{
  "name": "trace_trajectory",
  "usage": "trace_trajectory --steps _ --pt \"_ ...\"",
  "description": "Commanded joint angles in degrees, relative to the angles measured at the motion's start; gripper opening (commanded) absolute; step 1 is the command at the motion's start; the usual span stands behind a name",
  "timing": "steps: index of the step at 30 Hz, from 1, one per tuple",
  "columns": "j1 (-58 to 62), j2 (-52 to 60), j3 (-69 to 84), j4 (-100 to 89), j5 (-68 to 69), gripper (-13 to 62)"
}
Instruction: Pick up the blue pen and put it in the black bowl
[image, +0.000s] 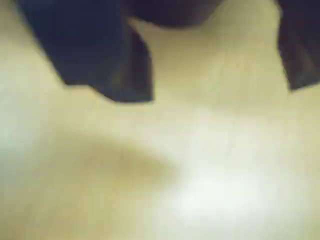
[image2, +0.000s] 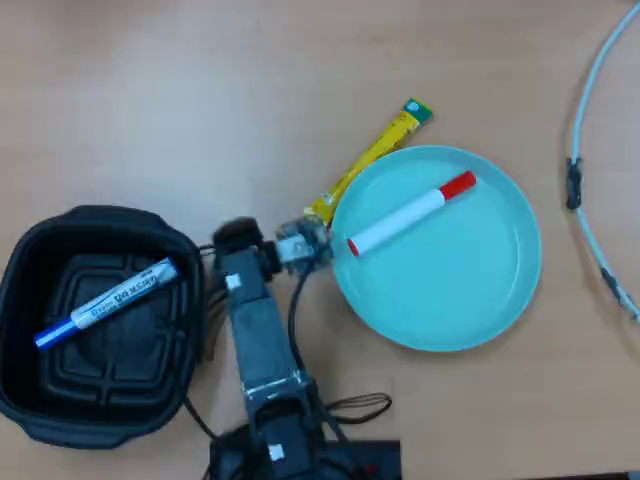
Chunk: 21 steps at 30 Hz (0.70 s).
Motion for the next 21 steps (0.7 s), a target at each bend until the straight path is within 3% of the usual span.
trace_trajectory --steps 1,8,21 --pt "2.7 6.7 2.4 -8.9 -1.1 26.6" --pt "5.0 15.6 22.6 -21.9 0.7 26.6" --pt "5.1 21.2 40.1 -30.6 7.0 26.6"
